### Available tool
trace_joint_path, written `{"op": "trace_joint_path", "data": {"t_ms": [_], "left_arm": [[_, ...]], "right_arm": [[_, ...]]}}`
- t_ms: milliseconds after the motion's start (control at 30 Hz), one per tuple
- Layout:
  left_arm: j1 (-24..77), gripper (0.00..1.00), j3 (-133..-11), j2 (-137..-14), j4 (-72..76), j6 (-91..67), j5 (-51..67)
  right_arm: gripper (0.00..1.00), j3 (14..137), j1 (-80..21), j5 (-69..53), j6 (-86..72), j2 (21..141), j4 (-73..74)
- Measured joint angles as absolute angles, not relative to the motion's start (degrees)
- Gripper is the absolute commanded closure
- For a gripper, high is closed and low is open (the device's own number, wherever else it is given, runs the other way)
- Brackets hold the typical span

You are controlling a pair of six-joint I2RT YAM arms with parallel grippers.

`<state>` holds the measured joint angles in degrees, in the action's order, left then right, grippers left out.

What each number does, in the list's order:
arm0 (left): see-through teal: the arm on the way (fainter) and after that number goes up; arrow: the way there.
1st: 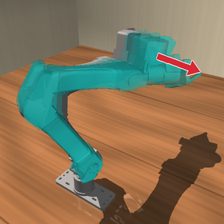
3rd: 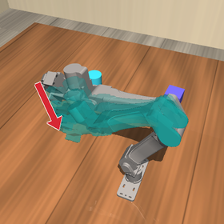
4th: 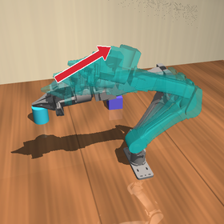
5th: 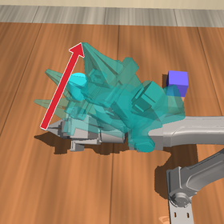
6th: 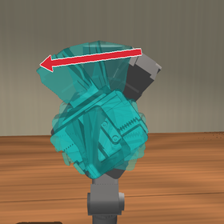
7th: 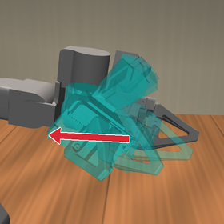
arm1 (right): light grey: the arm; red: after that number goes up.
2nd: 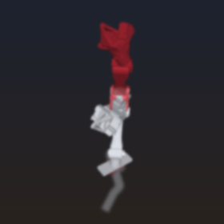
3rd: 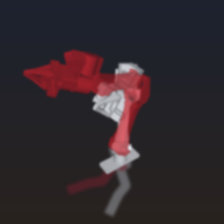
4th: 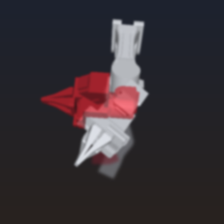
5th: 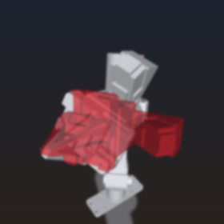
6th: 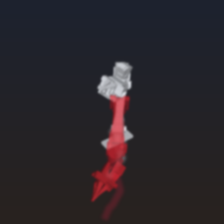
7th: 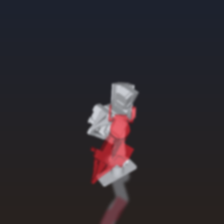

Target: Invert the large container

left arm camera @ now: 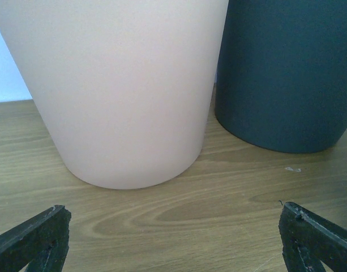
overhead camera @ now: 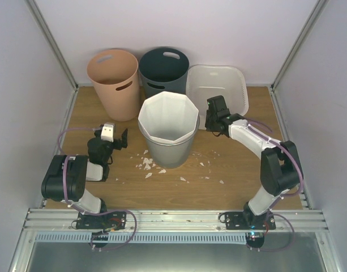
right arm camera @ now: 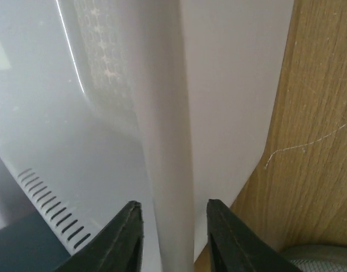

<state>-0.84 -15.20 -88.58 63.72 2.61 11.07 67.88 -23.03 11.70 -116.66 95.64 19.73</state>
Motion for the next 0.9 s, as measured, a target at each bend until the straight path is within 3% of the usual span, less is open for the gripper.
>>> {"op": "trace_joint_path", "data": {"t_ms": [67,233,267,300,333,400,700,900], "left_arm": [[-0.84,0.01,-15.20,-88.58,63.72,2.63,11.07],[-0.84,0.01,-15.20,-88.58,63.72,2.61,11.07],[-0.84,0.01,-15.20,-88.58,63.72,2.63,11.07],[-0.84,0.01,-15.20,-88.58,63.72,2.61,11.07],[-0.84,0.01,-15.20,-88.58,63.72,2.61,11.07],[-0.84,0.01,-15.20,-88.58,63.72,2.61,11.07],[-0.84,0.01,-15.22,-88.68,63.79,2.61,11.07],[-0.84,0.01,-15.22,-88.73,63.86,2.61,11.09]], "right_arm": [[0.54,67.83,-22.92,11.60,-116.92,95.64,19.75],[0.53,66.04,-22.63,10.85,-117.30,95.64,19.35],[0.58,65.54,-22.55,10.66,-117.40,95.68,19.38],[0.69,65.28,-22.48,10.52,-117.47,95.70,19.14],[0.87,65.28,-22.44,10.46,-117.51,95.70,18.90],[0.99,65.34,-22.24,10.46,-117.56,95.70,17.58],[0.99,65.82,-21.98,11.70,-115.87,95.20,21.37],[0.99,67.81,-22.61,17.93,-108.62,90.50,34.13]]}}
